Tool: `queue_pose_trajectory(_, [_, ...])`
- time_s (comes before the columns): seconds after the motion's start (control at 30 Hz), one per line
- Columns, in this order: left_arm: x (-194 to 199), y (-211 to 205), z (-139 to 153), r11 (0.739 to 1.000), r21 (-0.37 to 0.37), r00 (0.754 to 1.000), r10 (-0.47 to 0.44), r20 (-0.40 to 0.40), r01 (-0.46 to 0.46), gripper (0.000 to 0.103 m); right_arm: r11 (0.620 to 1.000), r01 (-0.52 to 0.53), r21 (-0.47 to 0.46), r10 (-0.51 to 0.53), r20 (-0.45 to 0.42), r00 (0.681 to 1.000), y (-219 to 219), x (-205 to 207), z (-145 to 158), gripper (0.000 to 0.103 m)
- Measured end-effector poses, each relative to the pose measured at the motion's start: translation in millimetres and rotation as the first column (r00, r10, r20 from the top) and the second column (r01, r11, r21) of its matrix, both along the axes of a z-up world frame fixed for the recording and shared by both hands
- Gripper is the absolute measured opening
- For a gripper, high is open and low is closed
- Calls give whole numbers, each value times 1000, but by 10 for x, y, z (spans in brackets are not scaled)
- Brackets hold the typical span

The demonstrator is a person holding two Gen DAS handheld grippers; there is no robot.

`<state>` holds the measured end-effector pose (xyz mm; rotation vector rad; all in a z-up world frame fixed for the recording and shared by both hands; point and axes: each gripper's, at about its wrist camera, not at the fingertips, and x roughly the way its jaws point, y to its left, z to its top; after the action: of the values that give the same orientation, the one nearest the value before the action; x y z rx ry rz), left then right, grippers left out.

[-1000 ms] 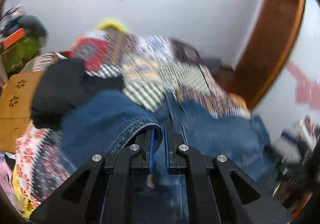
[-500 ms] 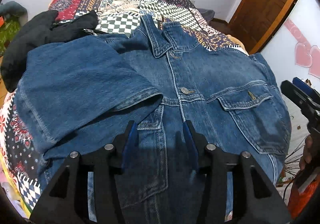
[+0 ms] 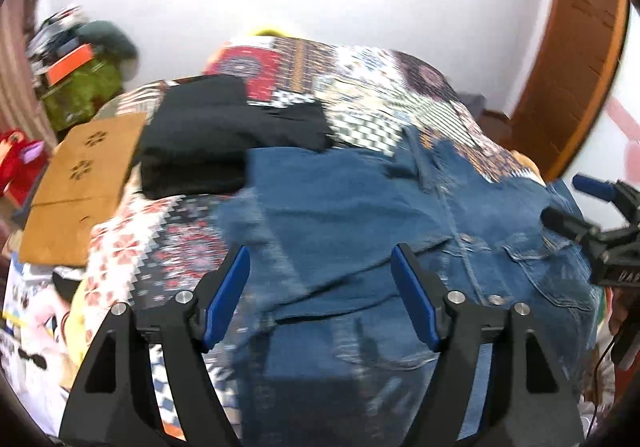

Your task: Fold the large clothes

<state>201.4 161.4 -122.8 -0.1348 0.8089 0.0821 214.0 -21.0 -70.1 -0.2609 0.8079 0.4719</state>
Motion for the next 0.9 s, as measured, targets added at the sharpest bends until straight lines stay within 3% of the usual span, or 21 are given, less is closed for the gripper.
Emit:
queue_pose_trajectory(0.1, [-123, 266, -35, 997, 0, 997, 71, 13, -71, 78, 990, -140, -10, 138, -102, 985, 372, 15, -130, 103])
queue_pose_trajectory(0.2, [-236, 481, -129, 991, 3, 991, 133, 5, -133, 79, 975, -222, -30, 215, -147, 965, 681, -12, -259, 103])
queue_pose_trajectory(0.47, [-473, 821, -431, 978, -33, 978, 204, -48, -206, 79, 908, -362, -209, 331, -170, 928, 1455, -49, -698, 102])
queue_pose_trajectory(0.57, [-515, 892, -524, 974, -46, 974, 218, -64, -221, 79, 858, -396, -326, 369, -145, 918, 1633, -61, -888, 100])
queue_pose_trajectory(0.67, [-544, 936, -604, 973, -51, 972, 223, -78, -227, 79, 804, -423, -418, 406, -133, 904, 1736, -69, -1016, 88])
queue_pose_trajectory(0.73, [-541, 959, -664, 971, -54, 970, 228, -89, -233, 79, 778, -423, -465, 417, -121, 901, 1780, -61, -1095, 87])
queue_pose_trajectory(0.83, [-526, 991, -741, 968, -76, 968, 230, -105, -238, 79, 765, -420, -489, 426, -105, 899, 1813, -52, -1165, 79])
queue_pose_trajectory(0.9, [-515, 999, -776, 967, -88, 967, 230, -114, -240, 79, 762, -432, -482, 435, -114, 893, 1844, -39, -1185, 58])
